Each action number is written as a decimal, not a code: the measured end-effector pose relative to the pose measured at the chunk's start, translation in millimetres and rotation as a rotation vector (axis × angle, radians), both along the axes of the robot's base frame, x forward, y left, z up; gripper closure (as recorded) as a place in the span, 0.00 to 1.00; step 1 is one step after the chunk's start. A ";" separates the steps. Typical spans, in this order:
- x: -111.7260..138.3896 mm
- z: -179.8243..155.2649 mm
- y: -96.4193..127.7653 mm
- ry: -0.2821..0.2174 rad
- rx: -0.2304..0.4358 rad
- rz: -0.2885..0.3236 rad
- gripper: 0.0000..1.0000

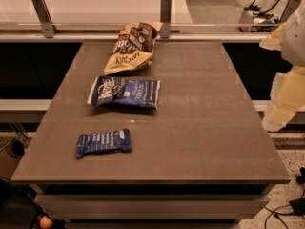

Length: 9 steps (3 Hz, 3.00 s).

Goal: Move rxbar blueberry near brown chip bag

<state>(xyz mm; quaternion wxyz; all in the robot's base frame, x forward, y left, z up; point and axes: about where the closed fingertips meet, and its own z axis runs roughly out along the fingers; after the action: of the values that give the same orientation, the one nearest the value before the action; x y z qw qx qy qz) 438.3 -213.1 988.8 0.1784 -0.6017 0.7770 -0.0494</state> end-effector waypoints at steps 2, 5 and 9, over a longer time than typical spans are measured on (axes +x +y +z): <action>2.3 -9.5 8.0 -0.001 0.051 0.024 0.00; -1.2 -79.2 82.7 -0.021 0.360 0.108 0.00; 5.0 -133.3 213.9 0.062 0.614 0.358 0.00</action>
Offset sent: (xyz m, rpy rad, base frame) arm 0.0065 0.0191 -0.0290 0.1332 0.0141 0.0617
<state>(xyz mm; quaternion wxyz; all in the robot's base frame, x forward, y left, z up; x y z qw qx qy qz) 443.3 0.8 855.6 0.3328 -0.6478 0.6430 0.2369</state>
